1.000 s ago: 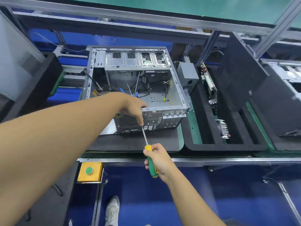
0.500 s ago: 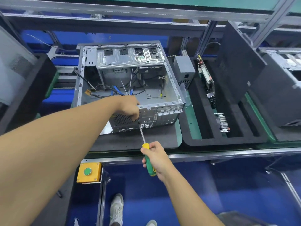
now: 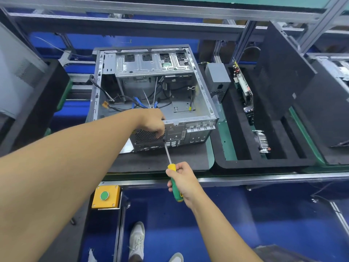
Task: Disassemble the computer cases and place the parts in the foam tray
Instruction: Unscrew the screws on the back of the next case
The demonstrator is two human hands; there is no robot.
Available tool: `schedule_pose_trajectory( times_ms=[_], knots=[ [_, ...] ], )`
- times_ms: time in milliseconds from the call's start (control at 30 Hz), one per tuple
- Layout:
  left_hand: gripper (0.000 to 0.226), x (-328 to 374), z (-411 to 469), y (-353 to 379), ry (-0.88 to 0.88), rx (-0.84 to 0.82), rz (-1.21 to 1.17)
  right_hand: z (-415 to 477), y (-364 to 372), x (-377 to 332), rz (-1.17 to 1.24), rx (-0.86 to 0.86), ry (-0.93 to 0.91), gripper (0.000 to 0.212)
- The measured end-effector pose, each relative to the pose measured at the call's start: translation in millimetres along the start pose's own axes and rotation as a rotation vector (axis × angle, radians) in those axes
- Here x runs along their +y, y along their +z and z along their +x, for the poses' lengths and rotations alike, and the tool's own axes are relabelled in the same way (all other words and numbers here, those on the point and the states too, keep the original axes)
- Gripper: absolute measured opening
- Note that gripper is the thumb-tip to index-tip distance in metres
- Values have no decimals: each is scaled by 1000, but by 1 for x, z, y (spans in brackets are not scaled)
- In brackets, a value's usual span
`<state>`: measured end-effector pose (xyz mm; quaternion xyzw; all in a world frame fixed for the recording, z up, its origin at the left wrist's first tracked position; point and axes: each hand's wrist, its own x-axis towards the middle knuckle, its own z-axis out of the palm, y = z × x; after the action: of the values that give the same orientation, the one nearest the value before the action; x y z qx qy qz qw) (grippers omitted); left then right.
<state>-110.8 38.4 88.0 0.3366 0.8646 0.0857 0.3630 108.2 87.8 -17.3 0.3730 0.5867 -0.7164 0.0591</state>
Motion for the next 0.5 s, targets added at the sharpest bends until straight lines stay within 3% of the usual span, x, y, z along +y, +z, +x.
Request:
schedule_pose_trajectory(
  times_ms=[500],
  knots=[
    [17,-1,1,0,15,1,4,-3,-7,-3,-11,9,-11,24]
  ],
)
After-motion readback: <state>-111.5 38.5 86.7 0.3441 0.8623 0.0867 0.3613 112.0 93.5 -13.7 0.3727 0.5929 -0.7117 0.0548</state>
